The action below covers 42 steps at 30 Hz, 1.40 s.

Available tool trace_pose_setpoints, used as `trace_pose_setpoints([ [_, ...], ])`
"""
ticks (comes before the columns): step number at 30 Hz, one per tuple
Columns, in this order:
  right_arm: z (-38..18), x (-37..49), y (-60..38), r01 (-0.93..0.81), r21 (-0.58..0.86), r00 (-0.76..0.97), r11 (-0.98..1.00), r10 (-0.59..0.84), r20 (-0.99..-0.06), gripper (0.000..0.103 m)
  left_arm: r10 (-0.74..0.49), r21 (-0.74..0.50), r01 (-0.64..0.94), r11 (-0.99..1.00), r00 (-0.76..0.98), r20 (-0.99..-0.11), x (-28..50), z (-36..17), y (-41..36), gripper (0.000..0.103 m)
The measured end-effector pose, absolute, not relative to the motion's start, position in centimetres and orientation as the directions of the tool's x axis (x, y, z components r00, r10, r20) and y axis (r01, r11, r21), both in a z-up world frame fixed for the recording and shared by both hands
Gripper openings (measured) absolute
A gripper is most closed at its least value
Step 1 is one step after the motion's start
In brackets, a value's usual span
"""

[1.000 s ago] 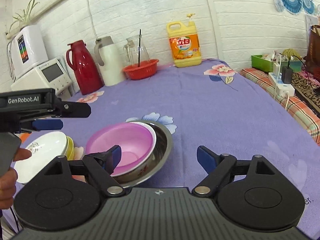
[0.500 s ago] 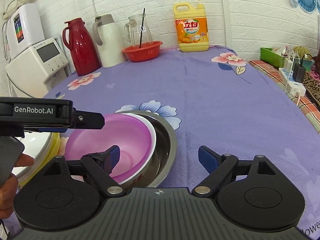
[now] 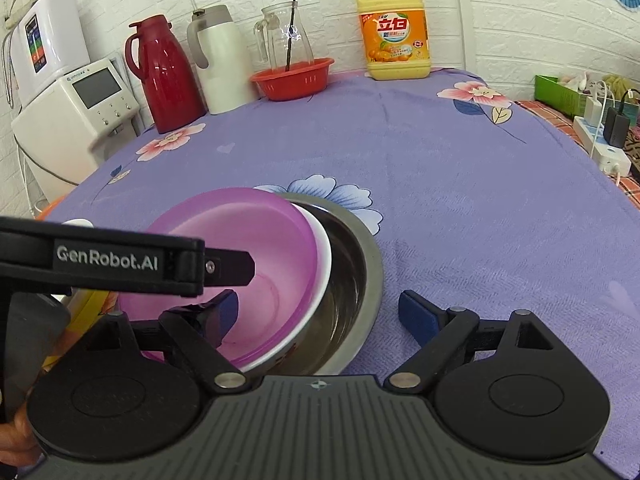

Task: Organize plates and bowls

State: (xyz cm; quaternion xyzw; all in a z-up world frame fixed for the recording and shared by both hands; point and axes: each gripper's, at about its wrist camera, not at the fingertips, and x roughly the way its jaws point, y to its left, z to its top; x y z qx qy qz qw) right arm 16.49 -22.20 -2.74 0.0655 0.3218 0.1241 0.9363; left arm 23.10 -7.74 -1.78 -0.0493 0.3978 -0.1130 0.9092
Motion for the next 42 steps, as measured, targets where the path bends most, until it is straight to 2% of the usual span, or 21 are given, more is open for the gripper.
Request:
trace_pose_setpoints([
  [7, -3.0, 16.4, -21.8, -0.195, 0.184, 0.77, 0.963, 0.266, -0.58, 0.103, -0.234, -0.15, 0.182, 0.972, 0.664, -0.71, 22.9, -2.1, -8.3, 0.096],
  [11, -2.9, 16.4, -21.7, -0.186, 0.177, 0.771, 0.967, 0.255, -0.584, 0.103, -0.288, -0.175, 0.233, 0.957, 0.66, -0.694, 22.6, -2.1, -8.3, 0.096],
  [17, -2.7, 15.8, -22.2, -0.163, 0.202, 0.781, 0.966, 0.251, -0.572, 0.103, -0.364, -0.273, 0.241, 0.931, 0.635, -0.682, 22.4, -2.2, -7.2, 0.096],
  [23, -2.7, 16.0, -23.3, -0.14, 0.257, 0.787, 0.956, 0.265, -0.557, 0.103, -0.365, -0.269, 0.247, 0.931, 0.647, -0.669, 22.5, -1.6, -7.2, 0.096],
  [28, -2.9, 16.1, -22.2, -0.177, 0.212, 0.785, 0.961, 0.268, -0.559, 0.103, -0.362, -0.277, 0.234, 0.932, 0.634, -0.683, 22.9, -2.4, -7.2, 0.096],
  [30, -2.9, 16.0, -22.0, -0.197, 0.223, 0.782, 0.955, 0.29, -0.552, 0.103, -0.366, -0.275, 0.241, 0.931, 0.638, -0.677, 22.8, -2.5, -7.2, 0.093],
  [33, -2.6, 15.9, -21.4, -0.21, 0.25, 0.774, 0.945, 0.317, -0.548, 0.103, -0.433, -0.333, 0.278, 0.901, 0.606, -0.667, 22.8, -2.3, -7.9, 0.061],
  [38, -1.4, 15.5, -21.0, -0.189, 0.195, 0.793, 0.963, 0.266, -0.548, 0.103, -0.474, -0.4, 0.261, 0.878, 0.591, -0.653, 22.7, -1.5, -7.7, 0.061],
  [42, 0.3, 14.8, -20.2, -0.189, 0.148, 0.816, 0.971, 0.239, -0.526, 0.103, -0.473, -0.398, 0.269, 0.877, 0.626, -0.62, 22.0, 0.3, -7.2, 0.062],
])
